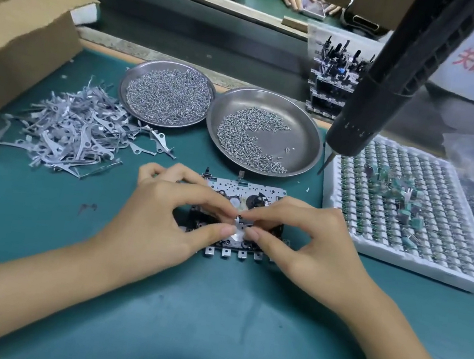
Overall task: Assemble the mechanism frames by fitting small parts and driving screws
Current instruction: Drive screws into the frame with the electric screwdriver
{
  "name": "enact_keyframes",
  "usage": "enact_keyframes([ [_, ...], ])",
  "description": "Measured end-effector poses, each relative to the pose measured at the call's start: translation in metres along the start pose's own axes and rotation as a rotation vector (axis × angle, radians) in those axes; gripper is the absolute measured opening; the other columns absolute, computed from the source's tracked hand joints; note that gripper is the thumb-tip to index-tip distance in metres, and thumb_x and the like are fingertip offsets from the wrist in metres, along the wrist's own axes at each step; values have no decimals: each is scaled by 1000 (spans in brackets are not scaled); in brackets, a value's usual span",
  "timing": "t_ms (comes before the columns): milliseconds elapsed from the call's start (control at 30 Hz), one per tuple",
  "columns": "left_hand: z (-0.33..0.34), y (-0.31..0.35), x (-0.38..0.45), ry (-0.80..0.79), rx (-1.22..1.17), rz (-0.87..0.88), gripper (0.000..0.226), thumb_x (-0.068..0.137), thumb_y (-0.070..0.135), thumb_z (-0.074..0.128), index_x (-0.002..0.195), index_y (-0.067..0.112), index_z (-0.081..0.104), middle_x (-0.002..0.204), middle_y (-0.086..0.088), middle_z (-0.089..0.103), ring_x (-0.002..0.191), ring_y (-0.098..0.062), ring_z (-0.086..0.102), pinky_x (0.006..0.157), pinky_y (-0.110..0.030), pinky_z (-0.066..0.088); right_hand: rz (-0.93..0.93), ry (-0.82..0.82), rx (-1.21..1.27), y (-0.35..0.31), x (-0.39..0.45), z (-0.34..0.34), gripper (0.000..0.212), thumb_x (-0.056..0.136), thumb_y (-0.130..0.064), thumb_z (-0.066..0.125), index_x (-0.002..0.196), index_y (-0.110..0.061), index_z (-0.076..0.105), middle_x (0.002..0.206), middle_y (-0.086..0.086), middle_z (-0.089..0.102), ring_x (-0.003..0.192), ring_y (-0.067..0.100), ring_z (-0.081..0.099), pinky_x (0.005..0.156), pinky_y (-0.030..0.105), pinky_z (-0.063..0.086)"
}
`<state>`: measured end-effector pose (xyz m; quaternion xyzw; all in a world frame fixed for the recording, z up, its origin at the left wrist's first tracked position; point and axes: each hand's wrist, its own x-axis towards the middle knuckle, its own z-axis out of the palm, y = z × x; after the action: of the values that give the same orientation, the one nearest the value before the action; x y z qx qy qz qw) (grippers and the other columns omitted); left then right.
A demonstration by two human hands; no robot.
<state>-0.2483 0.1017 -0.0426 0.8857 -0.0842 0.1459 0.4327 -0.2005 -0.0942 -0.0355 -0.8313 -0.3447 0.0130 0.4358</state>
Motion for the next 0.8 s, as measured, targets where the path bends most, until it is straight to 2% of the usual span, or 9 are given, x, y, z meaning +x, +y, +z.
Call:
enact_keyframes([
  [67,1,1,-1,-6,17,-6,19,65,46,76,82,47,66,85,32,66,97,0,52,90,-18,23,21,0,15,0,-2,0,22,78,-12,74,99,-18,75,83,-6,68,78,7,64,74,21,50],
  [167,3,2,-4,18,24,-24,16,65,43,72,80,46,66,82,32,66,93,-5,54,90,-19,23,-14,19,-74,2,-10,2,22,77,-19,74,99,-16,75,86,-7,68,83,6,61,77,18,47],
  [300,5,3,-5,1,-31,-62,14,66,42,71,79,46,66,80,30,66,92,0,55,89,-23,26,-113,113,-237,6,-20,13,9,80,-14,72,88,-10,75,89,-2,64,84,10,58,78,14,44],
  [400,4,3,-4,-26,-72,-71,15,67,41,71,81,45,67,79,30,66,89,3,56,88,-23,30,-132,179,-256,7,-22,21,5,82,-9,69,83,-7,74,88,0,64,83,13,57,77,16,44],
  [534,3,2,-3,-24,-85,-69,22,70,29,83,82,41,69,75,26,68,87,1,58,83,-8,30,-134,255,-297,7,-24,31,4,82,-5,67,82,-3,70,86,3,64,82,18,57,77,21,44],
  [701,4,0,-2,-27,-167,-100,20,69,20,81,82,32,73,69,18,70,86,-7,61,78,-13,43,-128,310,-333,6,-25,36,5,82,-4,66,82,-1,70,85,6,64,80,20,56,77,20,43],
  [801,3,-2,-2,-52,-207,-130,20,69,18,81,82,31,74,70,15,70,81,-3,63,77,-13,46,-133,337,-346,5,-25,39,4,81,-2,66,81,0,70,84,7,64,77,23,57,73,24,44],
])
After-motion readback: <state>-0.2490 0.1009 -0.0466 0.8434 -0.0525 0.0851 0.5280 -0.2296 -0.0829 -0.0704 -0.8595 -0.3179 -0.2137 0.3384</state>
